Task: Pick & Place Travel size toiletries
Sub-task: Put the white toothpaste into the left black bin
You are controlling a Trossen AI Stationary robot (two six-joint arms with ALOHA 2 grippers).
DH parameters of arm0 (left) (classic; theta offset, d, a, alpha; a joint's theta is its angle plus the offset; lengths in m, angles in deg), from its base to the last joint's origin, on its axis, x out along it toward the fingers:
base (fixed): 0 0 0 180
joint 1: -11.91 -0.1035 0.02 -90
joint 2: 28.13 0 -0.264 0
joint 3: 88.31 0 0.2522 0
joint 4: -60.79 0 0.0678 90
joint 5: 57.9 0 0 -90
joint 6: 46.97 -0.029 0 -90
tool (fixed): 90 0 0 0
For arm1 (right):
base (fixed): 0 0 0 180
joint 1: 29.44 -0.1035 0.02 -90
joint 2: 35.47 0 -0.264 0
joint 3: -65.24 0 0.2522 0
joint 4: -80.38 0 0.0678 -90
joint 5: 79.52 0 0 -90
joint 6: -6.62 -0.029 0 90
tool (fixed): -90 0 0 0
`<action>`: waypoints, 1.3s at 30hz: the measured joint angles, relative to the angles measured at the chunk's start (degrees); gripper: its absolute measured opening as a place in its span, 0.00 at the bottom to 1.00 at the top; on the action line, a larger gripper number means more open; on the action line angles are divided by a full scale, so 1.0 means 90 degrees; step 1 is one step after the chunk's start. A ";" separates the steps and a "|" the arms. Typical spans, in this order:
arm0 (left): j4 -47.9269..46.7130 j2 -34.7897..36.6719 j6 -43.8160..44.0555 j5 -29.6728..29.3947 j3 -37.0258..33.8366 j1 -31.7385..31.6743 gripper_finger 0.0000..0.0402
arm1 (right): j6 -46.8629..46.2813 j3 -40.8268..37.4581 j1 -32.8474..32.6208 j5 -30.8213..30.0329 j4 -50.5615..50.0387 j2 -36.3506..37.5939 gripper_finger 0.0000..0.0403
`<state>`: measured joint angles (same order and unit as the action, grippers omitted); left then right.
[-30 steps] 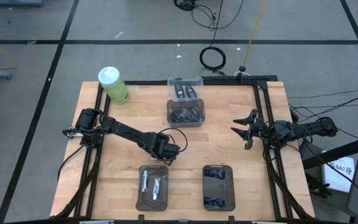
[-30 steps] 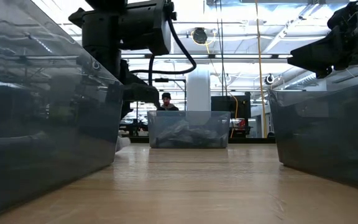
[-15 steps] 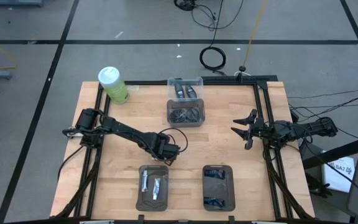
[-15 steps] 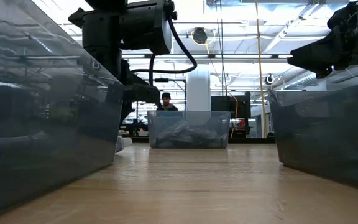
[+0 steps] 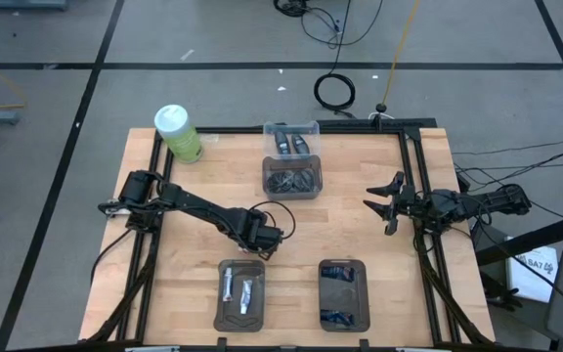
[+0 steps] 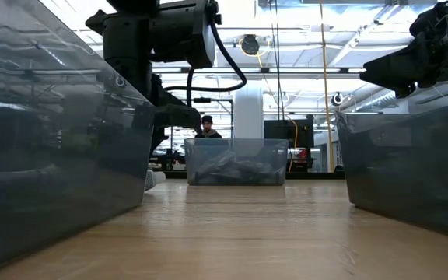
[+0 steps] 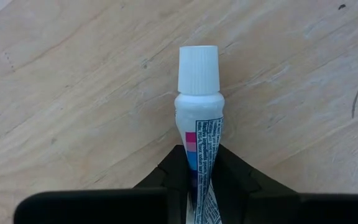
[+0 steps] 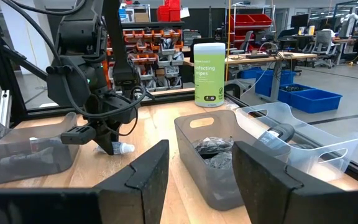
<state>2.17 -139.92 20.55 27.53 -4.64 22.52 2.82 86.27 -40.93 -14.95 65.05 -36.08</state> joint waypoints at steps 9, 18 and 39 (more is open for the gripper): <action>-0.0025 0.0098 -0.0395 0.0003 -0.0002 -0.0004 0.12 | -0.0002 -0.0002 -0.0002 0.0002 -0.0002 0.0000 0.41; -0.0507 0.0925 -0.0492 -0.0525 -0.0024 -0.0009 0.12 | -0.0001 -0.0002 -0.0001 0.0000 -0.0002 -0.0001 0.41; -0.0067 0.2642 -0.0654 -0.0660 -0.0005 0.0807 0.12 | -0.0002 -0.0002 -0.0002 0.0002 -0.0001 0.0000 0.41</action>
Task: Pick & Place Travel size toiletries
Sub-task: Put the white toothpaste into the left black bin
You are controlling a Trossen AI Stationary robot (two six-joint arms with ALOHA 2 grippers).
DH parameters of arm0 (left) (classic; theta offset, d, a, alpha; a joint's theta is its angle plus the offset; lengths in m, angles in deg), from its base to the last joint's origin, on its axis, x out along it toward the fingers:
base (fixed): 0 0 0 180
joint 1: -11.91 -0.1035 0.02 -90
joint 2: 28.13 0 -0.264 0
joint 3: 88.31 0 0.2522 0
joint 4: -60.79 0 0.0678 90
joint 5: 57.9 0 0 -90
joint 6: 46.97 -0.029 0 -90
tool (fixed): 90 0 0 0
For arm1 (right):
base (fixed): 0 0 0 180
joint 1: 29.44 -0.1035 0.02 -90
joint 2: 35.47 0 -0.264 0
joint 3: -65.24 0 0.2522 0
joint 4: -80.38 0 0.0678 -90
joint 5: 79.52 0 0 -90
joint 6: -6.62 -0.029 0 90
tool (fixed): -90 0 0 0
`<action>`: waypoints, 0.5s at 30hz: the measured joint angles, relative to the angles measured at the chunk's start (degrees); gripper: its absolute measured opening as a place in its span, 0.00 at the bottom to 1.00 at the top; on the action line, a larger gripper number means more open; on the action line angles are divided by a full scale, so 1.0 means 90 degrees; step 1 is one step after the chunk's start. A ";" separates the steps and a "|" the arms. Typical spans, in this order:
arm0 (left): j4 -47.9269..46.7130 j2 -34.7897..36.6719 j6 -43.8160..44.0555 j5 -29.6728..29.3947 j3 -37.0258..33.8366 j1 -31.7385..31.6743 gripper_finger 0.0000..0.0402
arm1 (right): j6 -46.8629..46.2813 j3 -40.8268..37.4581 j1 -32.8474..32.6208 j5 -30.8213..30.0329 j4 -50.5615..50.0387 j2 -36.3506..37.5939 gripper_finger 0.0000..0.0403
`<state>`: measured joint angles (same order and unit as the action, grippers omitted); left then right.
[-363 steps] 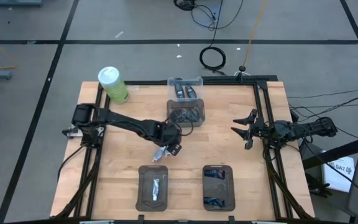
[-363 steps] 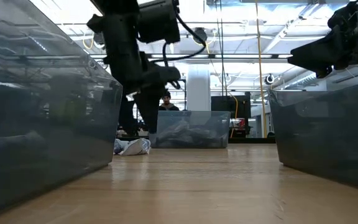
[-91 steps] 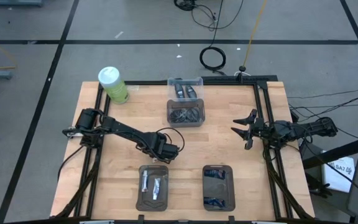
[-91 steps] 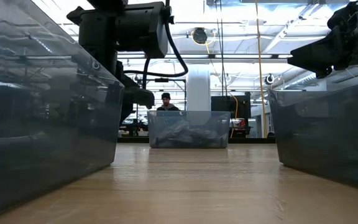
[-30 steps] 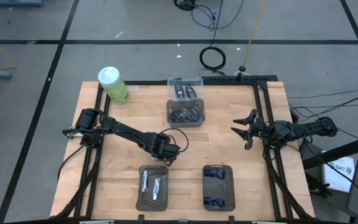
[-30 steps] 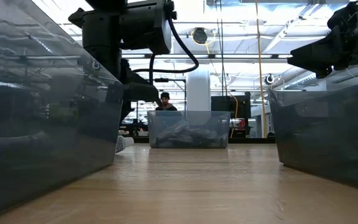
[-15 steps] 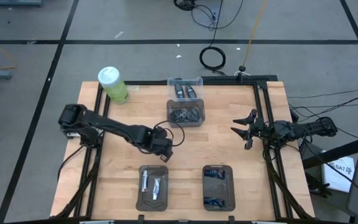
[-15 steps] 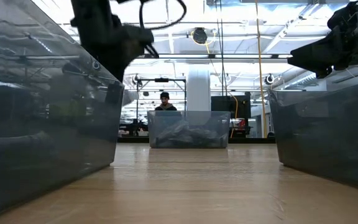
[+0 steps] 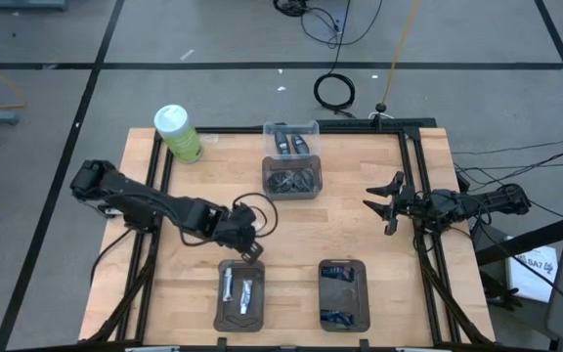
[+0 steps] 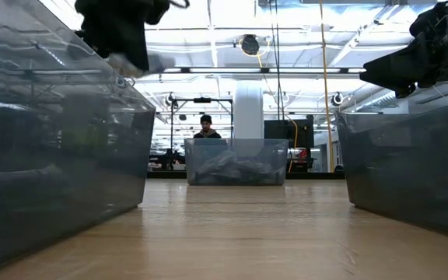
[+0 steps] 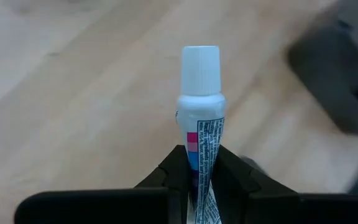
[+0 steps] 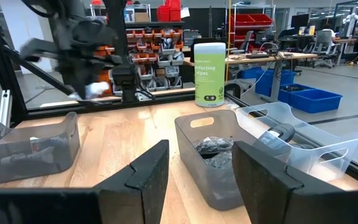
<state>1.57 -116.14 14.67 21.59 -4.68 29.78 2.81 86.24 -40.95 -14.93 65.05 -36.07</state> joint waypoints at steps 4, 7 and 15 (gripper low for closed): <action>0.0586 -0.0006 -0.0282 0.0376 0.0000 0.0353 0.12 | 0.0001 0.0000 0.0002 -0.0001 -0.0002 0.0000 0.41; 0.1071 -0.0023 -0.0312 0.0630 0.0004 0.0647 0.12 | 0.0000 0.0000 0.0002 0.0000 0.0000 0.0000 0.41; 0.1506 -0.0029 0.0285 0.0647 0.0007 0.1490 0.12 | 0.0000 0.0000 0.0001 0.0000 -0.0001 0.0000 0.41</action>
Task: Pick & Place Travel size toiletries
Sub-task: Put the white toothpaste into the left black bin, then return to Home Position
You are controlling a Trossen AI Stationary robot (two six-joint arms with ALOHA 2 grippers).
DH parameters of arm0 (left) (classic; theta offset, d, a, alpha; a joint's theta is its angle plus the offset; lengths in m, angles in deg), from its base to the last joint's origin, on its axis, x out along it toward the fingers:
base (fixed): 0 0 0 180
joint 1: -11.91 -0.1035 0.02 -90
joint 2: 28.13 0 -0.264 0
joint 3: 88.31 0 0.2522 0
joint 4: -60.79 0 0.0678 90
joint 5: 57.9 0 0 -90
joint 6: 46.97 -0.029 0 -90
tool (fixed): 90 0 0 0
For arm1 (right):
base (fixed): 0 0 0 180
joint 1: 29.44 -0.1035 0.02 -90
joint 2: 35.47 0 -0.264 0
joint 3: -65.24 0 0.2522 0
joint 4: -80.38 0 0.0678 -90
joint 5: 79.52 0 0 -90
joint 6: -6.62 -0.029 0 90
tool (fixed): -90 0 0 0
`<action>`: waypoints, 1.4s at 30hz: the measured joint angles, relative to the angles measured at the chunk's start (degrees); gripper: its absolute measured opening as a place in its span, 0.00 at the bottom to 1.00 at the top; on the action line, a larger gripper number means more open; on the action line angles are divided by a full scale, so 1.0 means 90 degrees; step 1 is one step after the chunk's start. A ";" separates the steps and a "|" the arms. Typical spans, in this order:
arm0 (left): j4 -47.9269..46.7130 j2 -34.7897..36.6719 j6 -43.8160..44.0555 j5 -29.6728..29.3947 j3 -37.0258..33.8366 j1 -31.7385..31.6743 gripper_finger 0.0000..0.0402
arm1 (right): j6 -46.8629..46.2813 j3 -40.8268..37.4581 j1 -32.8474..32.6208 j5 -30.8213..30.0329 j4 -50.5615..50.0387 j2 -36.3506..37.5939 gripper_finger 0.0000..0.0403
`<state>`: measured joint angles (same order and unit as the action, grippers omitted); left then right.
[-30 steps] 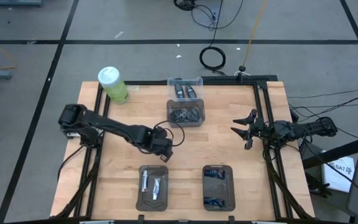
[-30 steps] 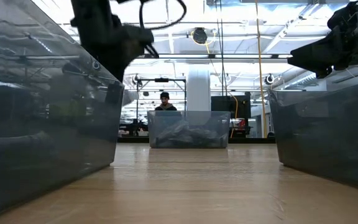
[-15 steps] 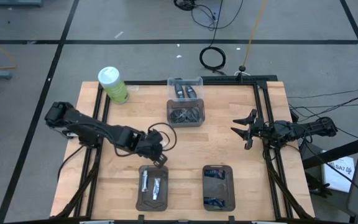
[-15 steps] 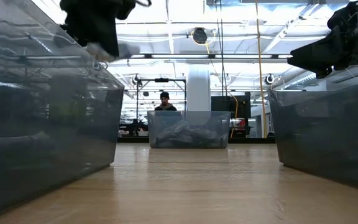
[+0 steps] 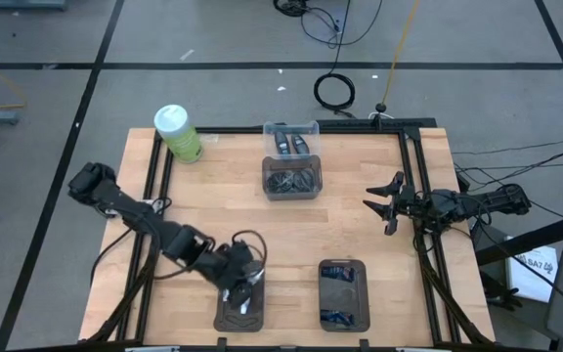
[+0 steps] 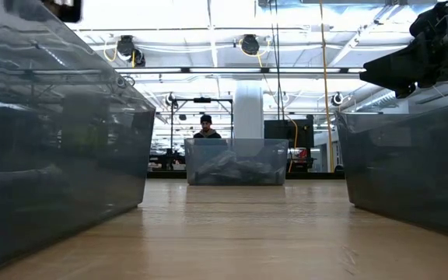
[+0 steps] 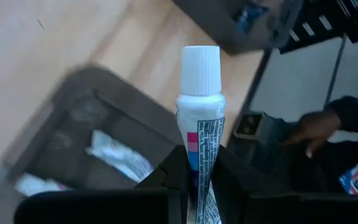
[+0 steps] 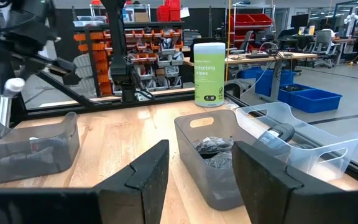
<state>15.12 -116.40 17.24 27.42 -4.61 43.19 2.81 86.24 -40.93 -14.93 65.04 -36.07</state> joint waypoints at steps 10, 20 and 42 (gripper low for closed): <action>-0.0544 -0.0214 0.0516 -0.0827 0.0002 0.0787 0.12 | 0.0002 0.0000 -0.0002 0.0000 -0.0001 -0.0002 0.41; -0.0493 -0.0946 0.0572 0.0255 0.0002 0.0569 0.12 | 0.0000 0.0000 0.0001 -0.0002 -0.0001 0.0001 0.41; -0.0454 -0.0991 0.0629 0.0703 0.0002 0.0119 0.55 | 0.0002 0.0000 -0.0002 0.0000 0.0002 -0.0001 0.41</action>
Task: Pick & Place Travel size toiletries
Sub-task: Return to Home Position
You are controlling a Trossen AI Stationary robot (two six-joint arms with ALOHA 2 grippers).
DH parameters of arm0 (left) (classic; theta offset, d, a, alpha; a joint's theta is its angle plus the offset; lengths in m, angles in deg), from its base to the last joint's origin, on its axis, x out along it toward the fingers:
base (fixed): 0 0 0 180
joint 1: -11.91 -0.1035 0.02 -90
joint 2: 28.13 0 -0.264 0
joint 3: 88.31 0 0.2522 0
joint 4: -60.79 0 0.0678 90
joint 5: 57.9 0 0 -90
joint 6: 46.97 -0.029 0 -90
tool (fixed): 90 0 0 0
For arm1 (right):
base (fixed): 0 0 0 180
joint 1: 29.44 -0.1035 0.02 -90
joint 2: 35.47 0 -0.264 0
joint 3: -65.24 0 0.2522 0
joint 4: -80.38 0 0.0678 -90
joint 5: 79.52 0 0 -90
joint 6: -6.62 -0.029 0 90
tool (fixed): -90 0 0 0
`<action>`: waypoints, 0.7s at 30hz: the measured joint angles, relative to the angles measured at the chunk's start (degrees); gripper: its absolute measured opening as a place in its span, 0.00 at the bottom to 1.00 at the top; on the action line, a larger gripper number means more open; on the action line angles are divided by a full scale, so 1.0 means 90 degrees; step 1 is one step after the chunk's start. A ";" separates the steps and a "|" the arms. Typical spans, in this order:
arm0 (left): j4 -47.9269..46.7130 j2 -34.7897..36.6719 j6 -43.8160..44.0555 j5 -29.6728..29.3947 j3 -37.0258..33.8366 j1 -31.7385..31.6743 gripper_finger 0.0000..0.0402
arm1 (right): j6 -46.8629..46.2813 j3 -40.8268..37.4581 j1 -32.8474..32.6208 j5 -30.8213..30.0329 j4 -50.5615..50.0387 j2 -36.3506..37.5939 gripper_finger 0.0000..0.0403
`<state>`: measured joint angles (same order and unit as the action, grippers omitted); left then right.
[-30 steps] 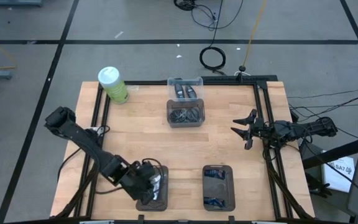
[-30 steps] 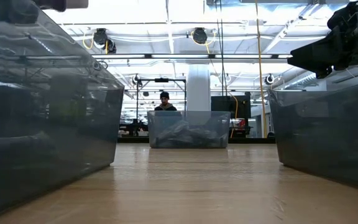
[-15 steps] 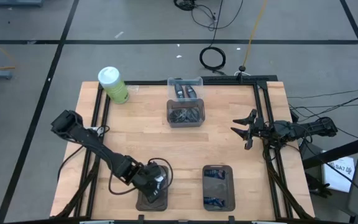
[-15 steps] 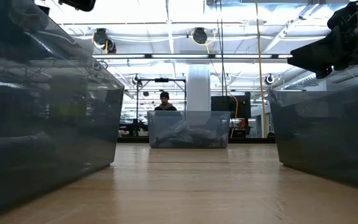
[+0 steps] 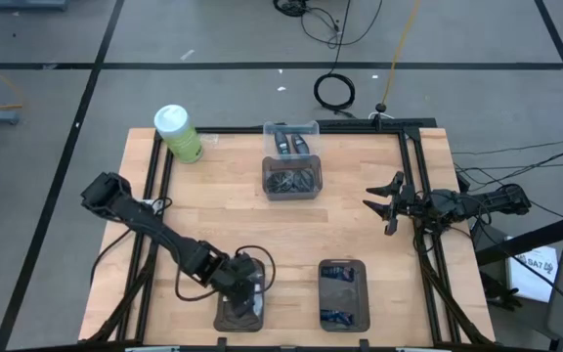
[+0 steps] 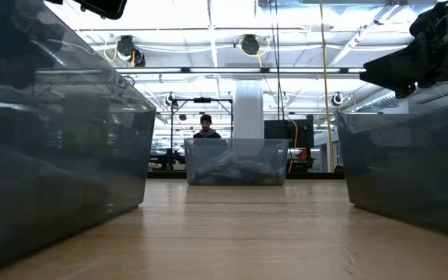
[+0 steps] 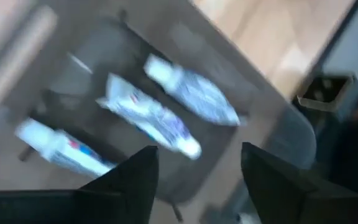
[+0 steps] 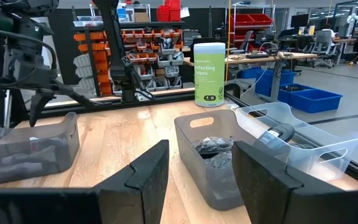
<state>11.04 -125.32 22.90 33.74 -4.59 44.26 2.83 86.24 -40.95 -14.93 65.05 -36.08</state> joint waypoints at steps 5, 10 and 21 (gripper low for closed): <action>0.0202 0.0083 -0.0213 0.0952 0.0000 -0.0233 0.62 | 0.0000 0.0000 0.0000 -0.0001 -0.0002 0.0001 0.41; 0.0484 0.0505 -0.1011 0.0858 0.0000 -0.0479 0.66 | -0.0002 0.0000 0.0002 0.0000 0.0000 0.0002 0.41; -0.0389 0.2916 -0.4442 -0.0692 0.0000 -0.0857 0.65 | -0.0001 0.0000 0.0001 0.0000 -0.0001 0.0002 0.41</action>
<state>7.54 -99.08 -17.08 27.51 -4.59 36.55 2.82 86.24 -40.94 -14.93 65.05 -36.07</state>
